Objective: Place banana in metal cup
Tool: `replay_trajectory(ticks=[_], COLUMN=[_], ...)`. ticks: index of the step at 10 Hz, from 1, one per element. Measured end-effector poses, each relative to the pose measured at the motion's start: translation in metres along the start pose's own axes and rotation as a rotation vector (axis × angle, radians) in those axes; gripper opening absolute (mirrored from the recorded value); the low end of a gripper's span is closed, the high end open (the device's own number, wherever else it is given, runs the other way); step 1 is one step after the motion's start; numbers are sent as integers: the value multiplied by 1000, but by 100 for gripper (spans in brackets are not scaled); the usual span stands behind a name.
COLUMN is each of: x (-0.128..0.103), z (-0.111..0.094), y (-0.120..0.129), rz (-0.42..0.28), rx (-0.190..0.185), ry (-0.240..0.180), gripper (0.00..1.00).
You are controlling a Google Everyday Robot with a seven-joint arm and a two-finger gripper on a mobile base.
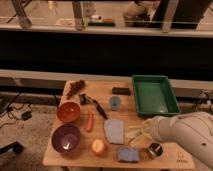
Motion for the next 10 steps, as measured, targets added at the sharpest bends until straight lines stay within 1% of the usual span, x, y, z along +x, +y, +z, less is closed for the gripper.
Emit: replay_trajectory(ticks=[4,10], x=[23,24], z=[-16,-12], y=[13,30], rz=[42,49], rx=[6,-11], ry=[21,35], gripper=[0,0])
